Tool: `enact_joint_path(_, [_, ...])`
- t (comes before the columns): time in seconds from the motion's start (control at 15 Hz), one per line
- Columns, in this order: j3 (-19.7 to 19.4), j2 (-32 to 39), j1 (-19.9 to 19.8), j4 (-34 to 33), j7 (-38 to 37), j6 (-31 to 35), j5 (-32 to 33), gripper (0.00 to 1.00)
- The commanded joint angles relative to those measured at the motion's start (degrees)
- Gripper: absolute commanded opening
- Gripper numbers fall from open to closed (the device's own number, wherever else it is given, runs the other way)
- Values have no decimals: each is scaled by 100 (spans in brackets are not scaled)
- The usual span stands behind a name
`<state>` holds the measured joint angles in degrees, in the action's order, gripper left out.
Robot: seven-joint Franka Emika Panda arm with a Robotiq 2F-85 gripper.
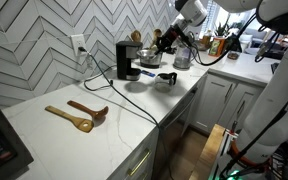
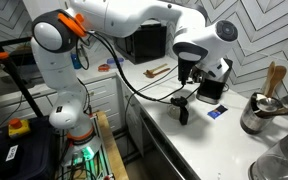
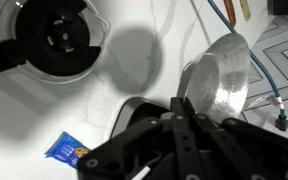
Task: Close the opened top lid of the coffee maker, remove the plate that is in the coffee maker rack and put it on top of the coffee maker
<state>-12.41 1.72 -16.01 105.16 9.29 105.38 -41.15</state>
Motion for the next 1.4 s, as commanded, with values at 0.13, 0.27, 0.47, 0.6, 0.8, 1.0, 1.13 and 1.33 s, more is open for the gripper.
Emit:
enact_joint_path(0.13, [45,174,176,-457,-77,-42,-240,0])
enact_joint_path(0.27, [69,277,222,-645,-86,22,-252,0])
enact_joint_path(0.47, [105,453,251,-951,-67,84,-341,0])
enact_joint_path(0.6, [128,554,248,-1127,-35,111,-416,0])
enact_joint_path(0.8, [156,696,221,-1377,0,208,-607,0])
enact_joint_path(1.0, [162,850,184,-1610,6,375,-875,0])
enact_joint_path(1.13, [170,939,170,-1709,-12,573,-1042,0])
enact_joint_path(1.33, [181,1072,145,-1811,-49,918,-1296,0])
